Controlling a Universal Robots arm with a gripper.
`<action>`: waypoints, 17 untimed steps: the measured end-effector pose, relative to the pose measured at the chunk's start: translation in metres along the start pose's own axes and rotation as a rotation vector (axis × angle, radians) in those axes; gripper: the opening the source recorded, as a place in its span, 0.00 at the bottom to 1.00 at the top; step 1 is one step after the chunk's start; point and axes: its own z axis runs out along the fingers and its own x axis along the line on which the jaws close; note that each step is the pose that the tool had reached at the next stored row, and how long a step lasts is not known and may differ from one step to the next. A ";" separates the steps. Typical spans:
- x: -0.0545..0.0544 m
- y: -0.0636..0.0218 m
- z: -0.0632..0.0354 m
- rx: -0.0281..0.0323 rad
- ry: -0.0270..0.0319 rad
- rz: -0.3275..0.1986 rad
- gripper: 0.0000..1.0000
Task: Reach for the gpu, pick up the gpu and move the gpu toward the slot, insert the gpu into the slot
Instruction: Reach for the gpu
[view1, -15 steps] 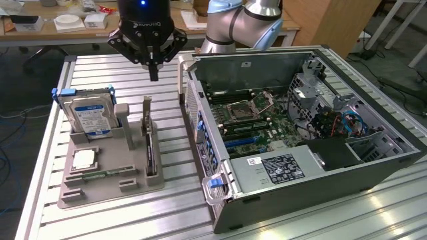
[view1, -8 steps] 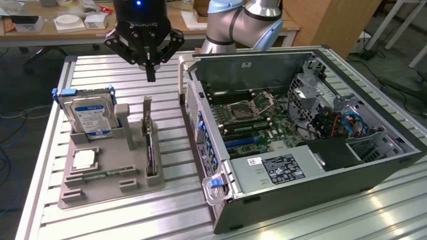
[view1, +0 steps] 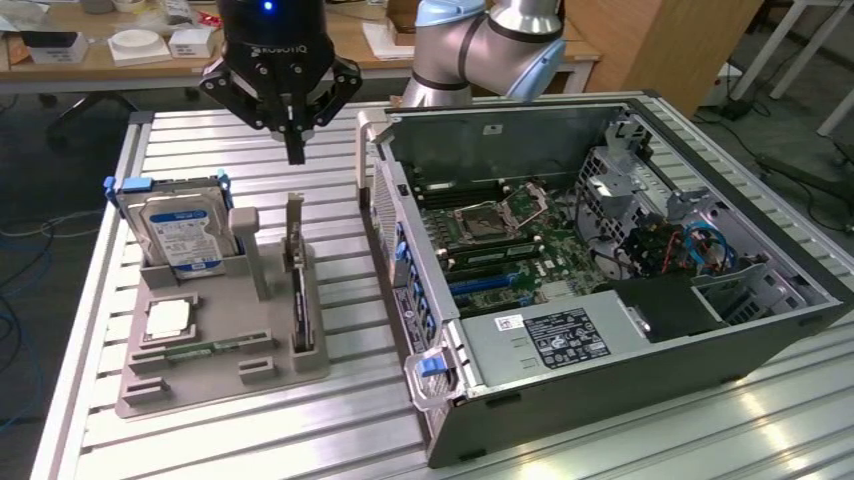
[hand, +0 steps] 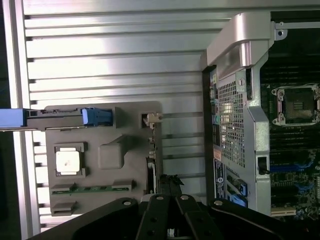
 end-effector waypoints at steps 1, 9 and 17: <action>0.001 -0.0001 0.0000 0.0000 0.0000 0.000 0.10; 0.007 -0.0008 -0.0002 -0.0001 -0.0001 0.000 0.10; 0.012 -0.0014 -0.0003 -0.0001 -0.0001 0.000 0.10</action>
